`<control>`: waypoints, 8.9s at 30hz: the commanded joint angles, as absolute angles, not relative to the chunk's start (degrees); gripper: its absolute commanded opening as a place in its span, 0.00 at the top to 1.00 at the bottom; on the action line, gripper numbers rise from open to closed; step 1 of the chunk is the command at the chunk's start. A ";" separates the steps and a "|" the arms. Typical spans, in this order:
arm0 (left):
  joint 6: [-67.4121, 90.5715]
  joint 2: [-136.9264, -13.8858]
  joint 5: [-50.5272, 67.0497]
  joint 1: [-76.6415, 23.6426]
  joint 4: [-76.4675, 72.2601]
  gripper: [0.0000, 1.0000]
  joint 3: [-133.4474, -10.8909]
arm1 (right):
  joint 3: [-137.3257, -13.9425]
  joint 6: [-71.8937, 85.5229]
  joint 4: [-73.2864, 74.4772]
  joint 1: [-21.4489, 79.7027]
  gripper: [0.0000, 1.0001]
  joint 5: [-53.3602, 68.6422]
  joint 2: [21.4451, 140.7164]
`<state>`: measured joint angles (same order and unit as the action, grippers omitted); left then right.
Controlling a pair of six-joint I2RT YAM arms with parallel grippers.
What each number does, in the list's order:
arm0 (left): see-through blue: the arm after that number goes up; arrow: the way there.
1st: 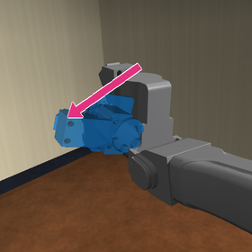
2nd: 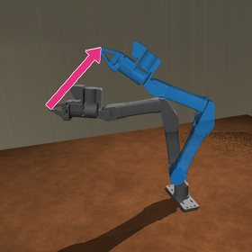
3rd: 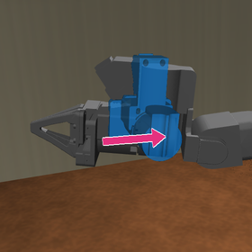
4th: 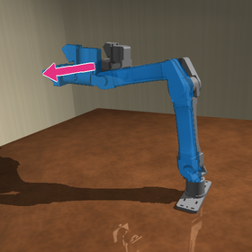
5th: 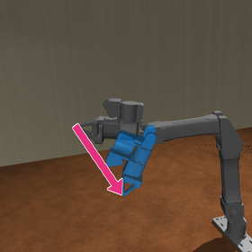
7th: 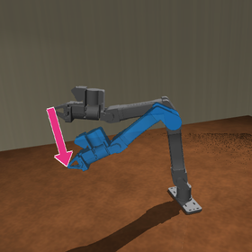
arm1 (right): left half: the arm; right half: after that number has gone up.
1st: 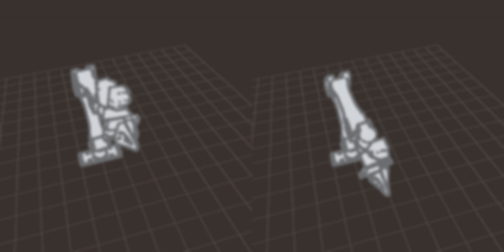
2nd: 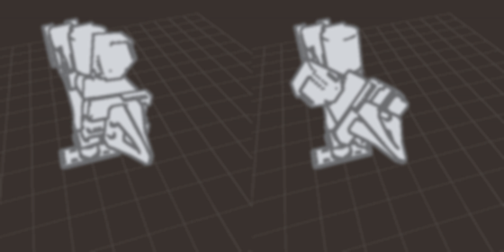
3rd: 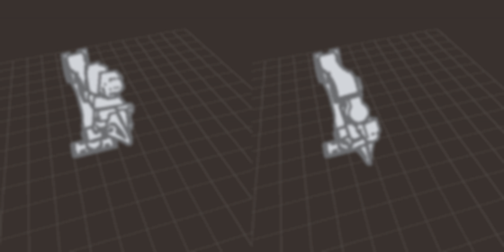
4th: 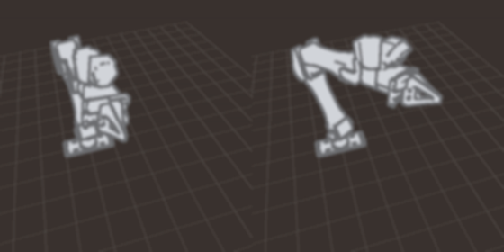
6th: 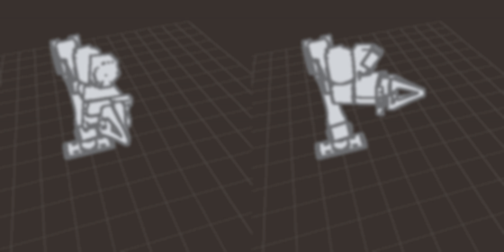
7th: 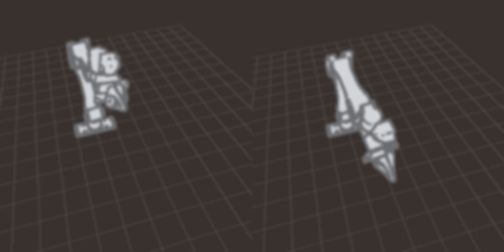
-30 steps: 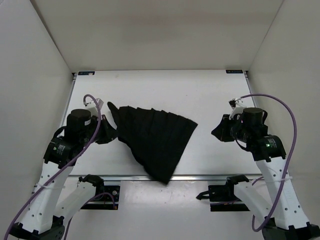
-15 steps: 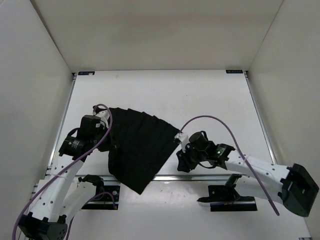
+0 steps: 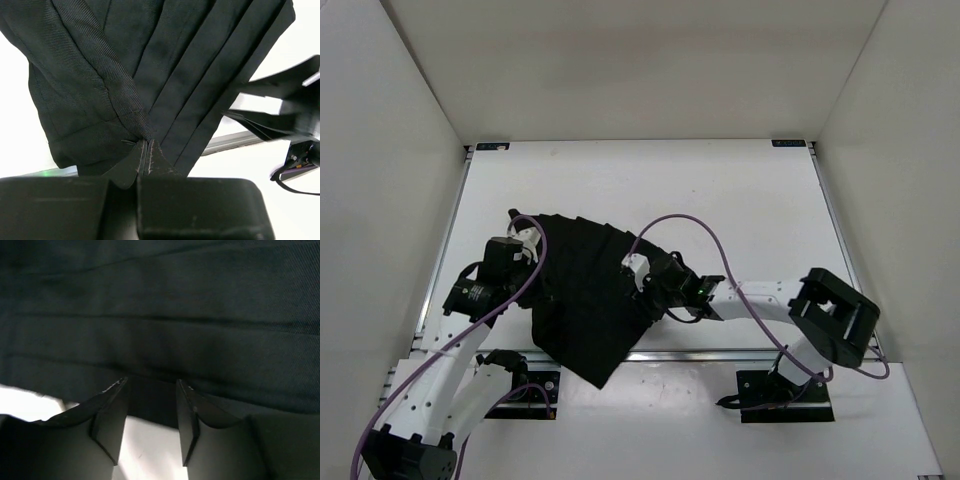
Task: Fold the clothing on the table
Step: Fold the skirt
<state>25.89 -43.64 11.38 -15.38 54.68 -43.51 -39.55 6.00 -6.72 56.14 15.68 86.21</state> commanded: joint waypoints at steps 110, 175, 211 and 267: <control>28.56 -56.79 13.80 -12.75 30.16 0.61 -35.18 | -40.20 19.06 17.58 18.28 1.00 23.64 71.45; 42.37 -39.40 12.31 -16.78 25.80 1.00 -18.70 | -38.05 17.49 31.98 14.33 1.00 25.39 59.35; 40.43 -29.53 18.72 -17.49 45.36 1.00 -32.17 | -31.56 31.73 1.96 48.34 0.84 25.48 72.23; 42.02 -28.38 21.97 -17.93 39.99 1.00 -24.26 | -50.28 26.81 29.26 47.22 1.00 -1.61 94.17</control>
